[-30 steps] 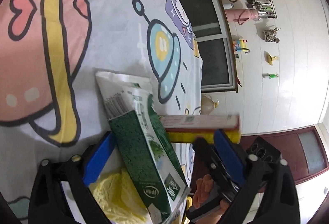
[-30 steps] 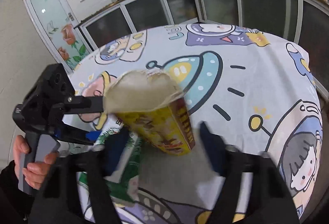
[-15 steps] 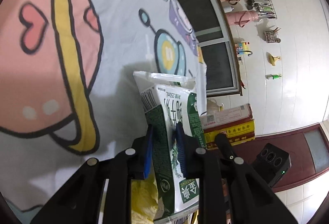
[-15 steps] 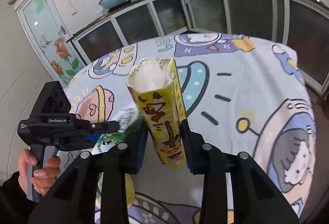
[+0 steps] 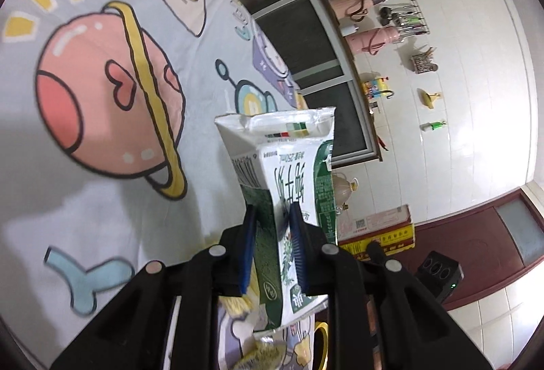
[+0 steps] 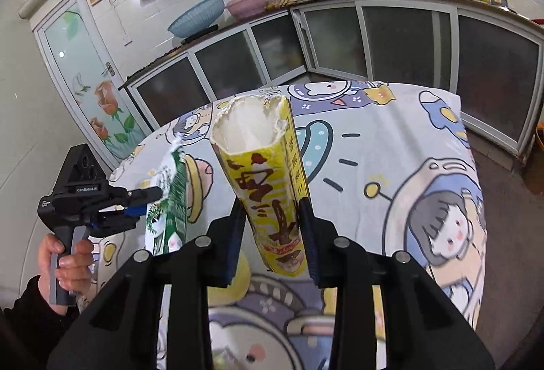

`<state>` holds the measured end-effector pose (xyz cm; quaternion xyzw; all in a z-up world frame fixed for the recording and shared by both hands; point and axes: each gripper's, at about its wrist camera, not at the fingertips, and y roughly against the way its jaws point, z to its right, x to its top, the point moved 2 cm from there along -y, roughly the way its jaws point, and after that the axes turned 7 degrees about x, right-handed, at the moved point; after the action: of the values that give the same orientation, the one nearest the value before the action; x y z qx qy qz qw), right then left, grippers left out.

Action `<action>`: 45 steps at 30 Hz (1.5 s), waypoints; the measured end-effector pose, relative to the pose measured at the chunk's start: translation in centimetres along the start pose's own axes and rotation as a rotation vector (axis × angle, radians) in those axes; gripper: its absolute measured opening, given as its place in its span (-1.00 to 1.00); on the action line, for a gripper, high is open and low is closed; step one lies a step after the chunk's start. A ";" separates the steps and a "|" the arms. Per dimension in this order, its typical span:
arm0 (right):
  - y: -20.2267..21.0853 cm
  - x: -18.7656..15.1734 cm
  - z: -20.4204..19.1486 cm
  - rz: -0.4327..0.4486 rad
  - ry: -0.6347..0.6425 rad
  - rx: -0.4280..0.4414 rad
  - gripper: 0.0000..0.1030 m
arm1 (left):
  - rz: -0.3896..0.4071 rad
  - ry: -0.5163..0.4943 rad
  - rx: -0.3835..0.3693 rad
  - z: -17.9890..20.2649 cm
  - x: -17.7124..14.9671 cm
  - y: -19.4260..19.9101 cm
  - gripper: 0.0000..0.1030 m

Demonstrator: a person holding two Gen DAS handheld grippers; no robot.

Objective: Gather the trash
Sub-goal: 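Carry carton and snack box over the yellow bin and open both tools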

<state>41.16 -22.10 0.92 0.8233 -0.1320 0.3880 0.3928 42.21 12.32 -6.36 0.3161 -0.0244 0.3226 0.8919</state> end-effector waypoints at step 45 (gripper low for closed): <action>36.4 -25.7 9.3 0.278 -0.314 -0.458 -0.40 | -0.350 -0.520 -0.201 22.9 -27.1 -6.7 -0.66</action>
<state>10.03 -55.19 -1.96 0.7373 -0.3866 0.2661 0.4860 28.37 -20.11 1.59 0.2975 -0.2285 0.0690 0.9244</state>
